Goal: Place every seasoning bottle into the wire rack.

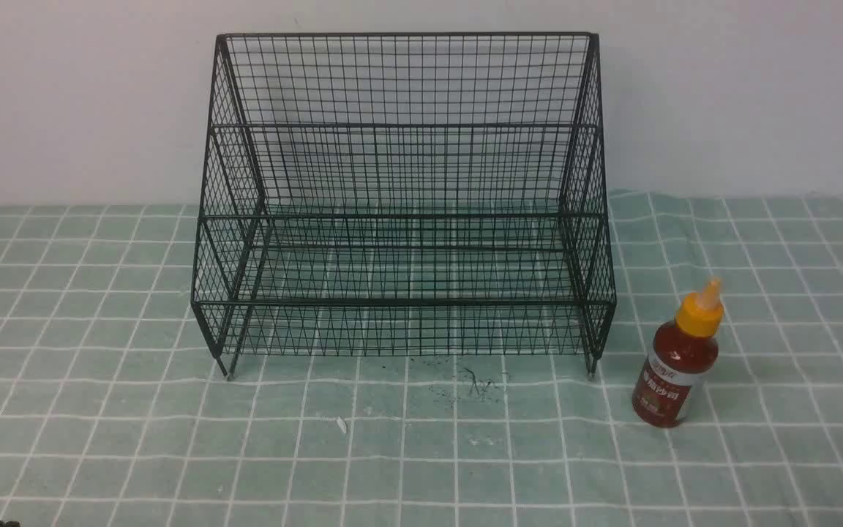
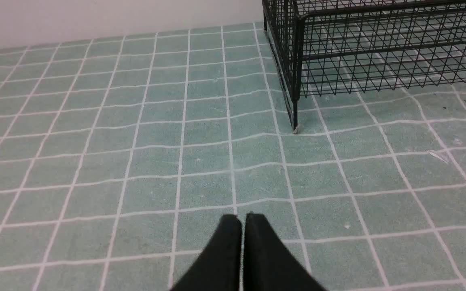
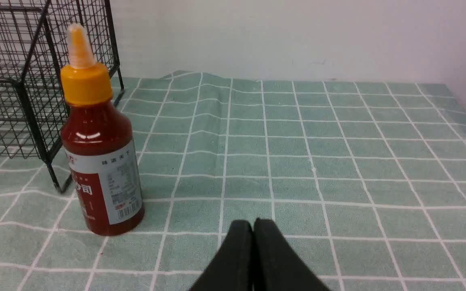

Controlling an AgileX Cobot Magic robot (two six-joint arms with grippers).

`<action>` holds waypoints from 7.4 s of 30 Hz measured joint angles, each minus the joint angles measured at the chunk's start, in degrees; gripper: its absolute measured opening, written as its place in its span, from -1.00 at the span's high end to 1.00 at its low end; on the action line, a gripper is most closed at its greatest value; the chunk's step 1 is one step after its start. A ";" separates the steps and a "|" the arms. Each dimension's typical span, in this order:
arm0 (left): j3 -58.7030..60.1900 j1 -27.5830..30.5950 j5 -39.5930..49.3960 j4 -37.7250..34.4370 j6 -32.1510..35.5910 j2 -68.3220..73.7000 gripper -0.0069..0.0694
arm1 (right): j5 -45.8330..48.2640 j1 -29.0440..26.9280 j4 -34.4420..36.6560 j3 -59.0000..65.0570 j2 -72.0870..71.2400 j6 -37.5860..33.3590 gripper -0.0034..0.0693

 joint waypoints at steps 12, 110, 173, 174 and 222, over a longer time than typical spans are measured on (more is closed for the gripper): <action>0.00 0.00 0.00 0.00 0.00 0.00 0.83 | 0.00 0.00 0.00 0.00 0.00 0.00 0.95; 0.00 0.00 0.00 0.00 0.00 0.00 0.83 | 47.93 13.06 27.34 -81.94 79.07 -27.06 0.08; 0.00 0.00 0.00 0.00 0.00 0.00 0.83 | 9.91 20.64 3.10 -31.19 8.29 6.67 0.94; 0.00 0.00 0.00 0.00 0.00 0.00 0.83 | 8.24 20.64 3.04 -28.46 6.79 7.98 0.94; 0.00 0.00 0.00 0.00 0.00 0.00 0.83 | -1.45 -1.73 -3.84 0.37 0.01 7.54 0.94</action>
